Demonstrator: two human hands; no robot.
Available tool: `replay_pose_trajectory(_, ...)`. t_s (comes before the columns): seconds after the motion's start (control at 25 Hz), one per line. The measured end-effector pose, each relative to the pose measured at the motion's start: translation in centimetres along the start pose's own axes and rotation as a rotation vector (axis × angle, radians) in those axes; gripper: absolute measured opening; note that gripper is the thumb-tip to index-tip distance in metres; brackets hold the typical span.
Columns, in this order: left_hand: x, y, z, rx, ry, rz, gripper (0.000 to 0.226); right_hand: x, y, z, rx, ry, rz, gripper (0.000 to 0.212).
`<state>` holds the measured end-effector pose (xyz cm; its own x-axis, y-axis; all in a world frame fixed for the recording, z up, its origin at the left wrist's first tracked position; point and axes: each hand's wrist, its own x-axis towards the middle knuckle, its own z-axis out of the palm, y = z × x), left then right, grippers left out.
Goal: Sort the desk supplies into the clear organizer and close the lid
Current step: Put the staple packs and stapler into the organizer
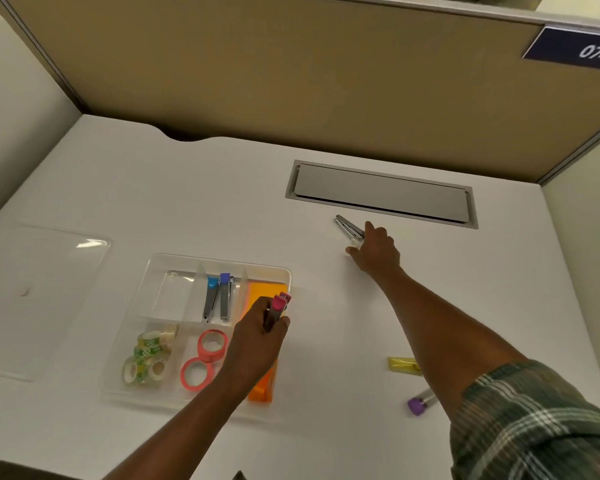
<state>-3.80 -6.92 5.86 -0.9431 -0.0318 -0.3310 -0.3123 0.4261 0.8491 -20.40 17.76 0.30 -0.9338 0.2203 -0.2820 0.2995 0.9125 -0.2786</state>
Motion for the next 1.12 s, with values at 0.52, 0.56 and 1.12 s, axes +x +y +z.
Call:
replay_pose_trajectory(0.52, 1.9, -5.1, -10.6, -0.14, 0.029, -0.158, 0.003, 0.5, -3.1, 2.0, 0.367, 0.286, 0.179, 0.041)
replay_pose_trajectory(0.56, 2.2, -5.5, -11.2, -0.166, 0.04, -0.18, 0.003, -0.1, -3.4, 2.0, 0.433, 0.331, 0.158, 0.041)
replay_pose_trajectory(1.12, 6.2, -5.7, -12.9, -0.32, 0.004, -0.263, 0.028, -11.5, -14.4, 0.1, 1.268, 0.011, -0.083, 0.013)
